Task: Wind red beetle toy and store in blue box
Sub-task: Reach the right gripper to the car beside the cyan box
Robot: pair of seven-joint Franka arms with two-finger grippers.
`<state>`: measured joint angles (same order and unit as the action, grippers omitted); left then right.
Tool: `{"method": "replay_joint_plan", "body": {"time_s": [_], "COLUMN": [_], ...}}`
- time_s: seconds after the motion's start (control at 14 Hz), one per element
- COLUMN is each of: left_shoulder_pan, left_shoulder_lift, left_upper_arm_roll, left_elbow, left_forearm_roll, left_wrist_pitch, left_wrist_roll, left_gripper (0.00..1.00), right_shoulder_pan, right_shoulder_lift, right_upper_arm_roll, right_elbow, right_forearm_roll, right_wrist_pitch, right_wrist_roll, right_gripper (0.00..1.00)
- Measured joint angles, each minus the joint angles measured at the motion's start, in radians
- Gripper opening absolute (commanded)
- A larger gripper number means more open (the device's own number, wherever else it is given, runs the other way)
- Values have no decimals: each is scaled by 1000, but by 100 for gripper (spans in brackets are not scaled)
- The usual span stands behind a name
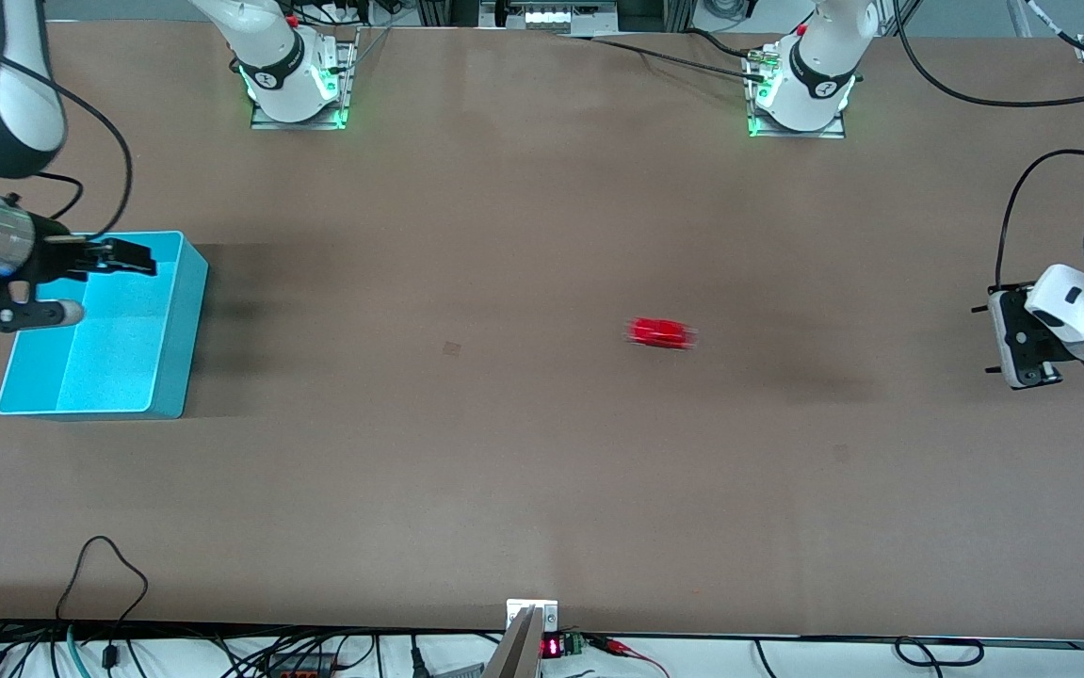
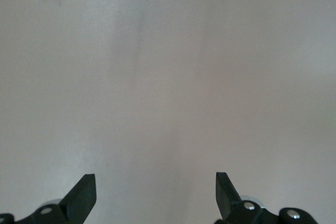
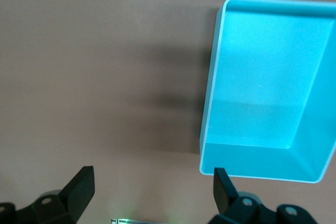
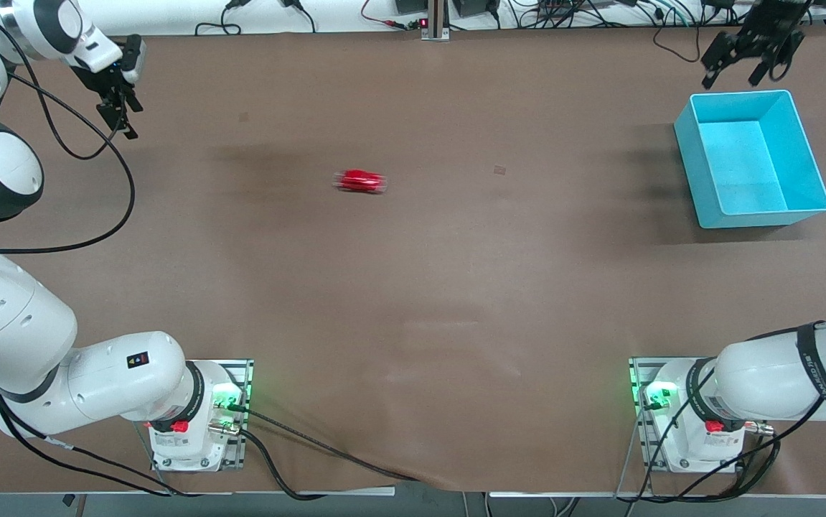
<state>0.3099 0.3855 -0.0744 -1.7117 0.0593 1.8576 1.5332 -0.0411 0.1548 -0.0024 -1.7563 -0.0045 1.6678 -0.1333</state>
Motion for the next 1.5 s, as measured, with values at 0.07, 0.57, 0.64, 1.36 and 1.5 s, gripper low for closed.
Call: {"method": "replay_joint_plan", "body": {"time_s": [0.07,0.57,0.64,1.36,1.5], "left_shoulder_pan": [-6,-22,-23,-23,-22], "left_shoulder_lift": [-23,-158,-166,-180,-180], "left_upper_arm_roll": [-1,-92,-108,-179,-178], "left_elbow": [7,18,28,92,92], "left_forearm_roll": [4,8,9,9,9], "left_wrist_pitch": [-35,-235,-269,-379,-380], "left_wrist_roll": [-51,-430,-485,-691,-712], "left_gripper": [100,100,100,100,100], "right_shoulder_pan": [2,6,5,-19,-25], "right_shoulder_lift": [-11,-97,-95,-24,-24], "right_upper_arm_roll": [2,33,33,30,30], "right_elbow": [-57,-445,-467,-612,-655], "right_forearm_roll": [0,-24,-37,-48,-48], "right_wrist_pitch": [46,448,501,731,751], "right_wrist_roll": [-6,-398,-523,-1115,-1125], "right_gripper": [100,100,100,100,100]}}
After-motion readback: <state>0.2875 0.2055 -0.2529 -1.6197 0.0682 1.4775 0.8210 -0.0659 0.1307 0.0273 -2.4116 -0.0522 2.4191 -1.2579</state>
